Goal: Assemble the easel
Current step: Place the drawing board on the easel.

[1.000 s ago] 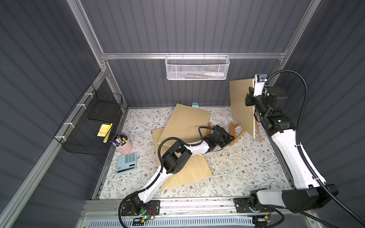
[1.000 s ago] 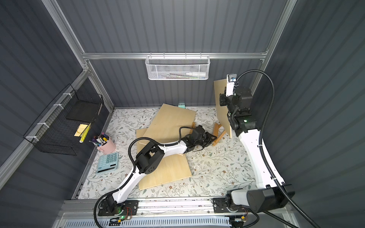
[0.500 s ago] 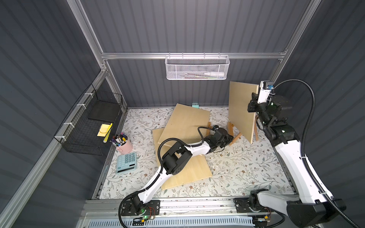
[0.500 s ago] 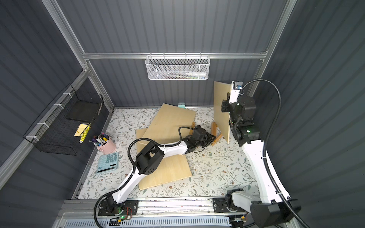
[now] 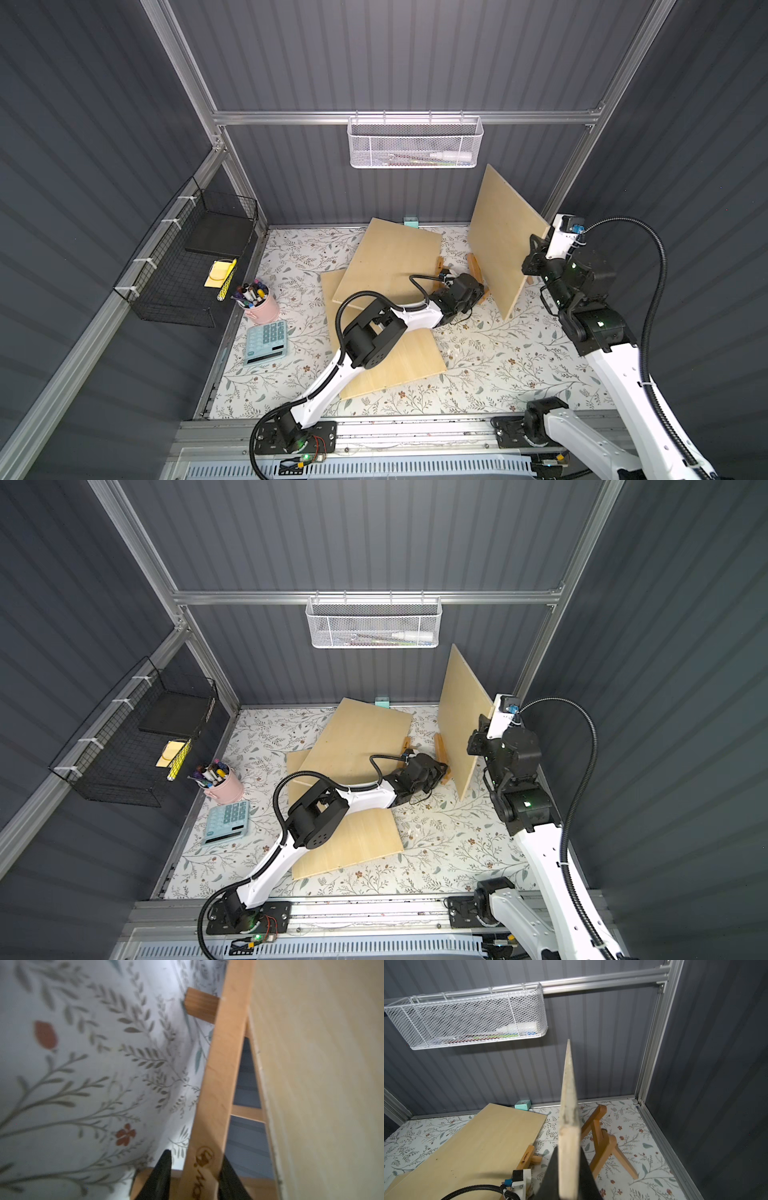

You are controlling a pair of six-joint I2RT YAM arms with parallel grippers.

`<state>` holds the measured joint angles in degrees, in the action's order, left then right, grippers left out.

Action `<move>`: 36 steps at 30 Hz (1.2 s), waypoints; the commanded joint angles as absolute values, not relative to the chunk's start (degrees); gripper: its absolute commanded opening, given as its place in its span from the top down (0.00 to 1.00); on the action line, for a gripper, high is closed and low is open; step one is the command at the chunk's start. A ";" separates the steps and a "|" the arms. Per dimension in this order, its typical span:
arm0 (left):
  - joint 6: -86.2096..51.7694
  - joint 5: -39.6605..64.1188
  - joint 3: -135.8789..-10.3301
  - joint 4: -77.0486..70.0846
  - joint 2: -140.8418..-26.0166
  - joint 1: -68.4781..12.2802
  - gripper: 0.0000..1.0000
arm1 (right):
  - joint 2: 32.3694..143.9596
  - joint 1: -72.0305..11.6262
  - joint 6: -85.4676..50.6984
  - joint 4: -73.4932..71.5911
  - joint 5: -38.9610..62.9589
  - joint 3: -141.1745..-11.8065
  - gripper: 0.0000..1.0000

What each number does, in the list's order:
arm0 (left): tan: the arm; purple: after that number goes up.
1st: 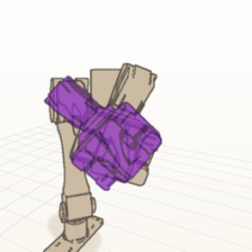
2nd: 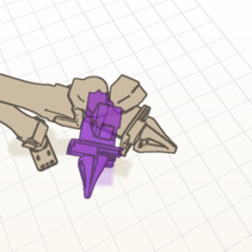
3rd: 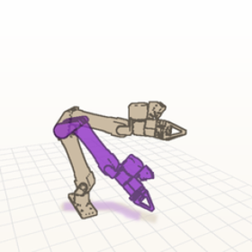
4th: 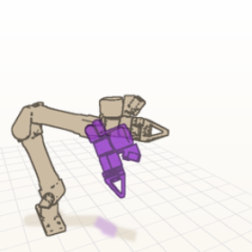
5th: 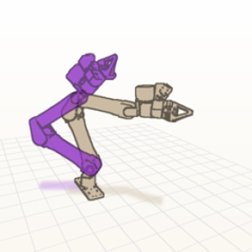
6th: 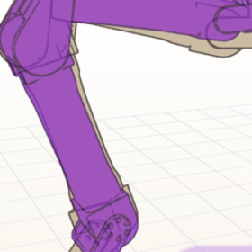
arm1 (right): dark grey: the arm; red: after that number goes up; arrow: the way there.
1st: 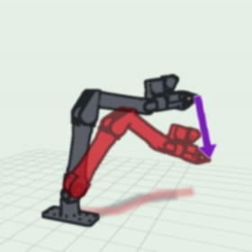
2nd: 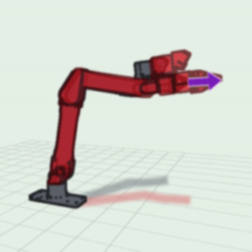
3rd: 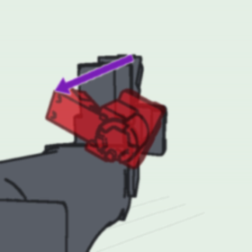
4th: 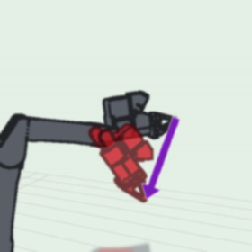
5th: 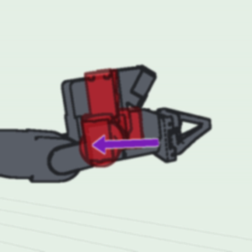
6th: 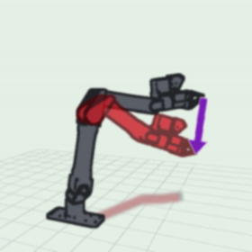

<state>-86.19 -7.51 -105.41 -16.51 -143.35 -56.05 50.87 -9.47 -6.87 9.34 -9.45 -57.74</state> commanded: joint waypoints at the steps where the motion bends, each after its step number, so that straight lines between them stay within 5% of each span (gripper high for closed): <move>1: -86.07 -8.41 -105.39 -8.21 -145.04 -55.46 0.47 | 48.26 -9.76 -7.90 10.26 -9.05 -55.49 1.00; 6: -86.45 -7.29 -104.16 -6.44 -144.06 -55.40 0.01 | 45.63 -9.76 -7.59 12.30 -9.46 -52.86 1.00; 19: -80.39 -9.41 -105.14 5.97 -137.12 -54.26 0.00 | 40.23 -9.76 -8.48 17.20 -9.84 -48.03 1.00; 33: -57.39 -12.39 -113.24 4.21 -129.67 -53.56 0.01 | 34.81 -9.76 -14.96 25.66 -15.89 -40.70 1.00; 36: -52.47 -12.30 -113.23 4.70 -127.18 -53.56 0.01 | 35.18 -9.68 -16.00 27.27 -17.30 -40.99 0.88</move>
